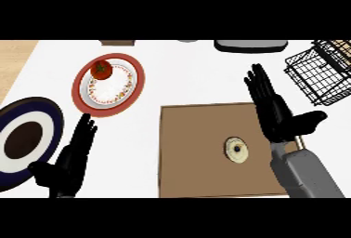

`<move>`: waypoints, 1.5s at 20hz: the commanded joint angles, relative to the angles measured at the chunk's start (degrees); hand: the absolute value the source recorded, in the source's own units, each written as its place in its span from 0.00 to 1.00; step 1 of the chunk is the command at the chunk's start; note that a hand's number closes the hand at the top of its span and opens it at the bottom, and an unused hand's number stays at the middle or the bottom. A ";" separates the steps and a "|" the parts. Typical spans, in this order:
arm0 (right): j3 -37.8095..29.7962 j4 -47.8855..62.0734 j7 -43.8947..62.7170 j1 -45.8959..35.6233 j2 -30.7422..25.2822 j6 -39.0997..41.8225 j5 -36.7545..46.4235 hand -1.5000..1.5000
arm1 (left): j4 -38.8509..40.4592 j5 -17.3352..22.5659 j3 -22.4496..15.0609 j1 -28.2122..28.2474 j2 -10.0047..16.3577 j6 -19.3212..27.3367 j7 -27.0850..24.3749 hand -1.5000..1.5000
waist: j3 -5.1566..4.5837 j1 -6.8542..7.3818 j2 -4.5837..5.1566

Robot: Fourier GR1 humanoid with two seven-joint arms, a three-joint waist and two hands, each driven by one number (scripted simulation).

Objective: Pick the cupcake from the tray and place it in the tiered basket

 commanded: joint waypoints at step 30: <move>-22.29 -43.22 3.92 44.81 -31.70 13.93 18.02 0.00 | 1.08 -12.30 -2.44 -15.30 -2.29 6.28 5.12 0.50 | -1.86 -3.11 -2.60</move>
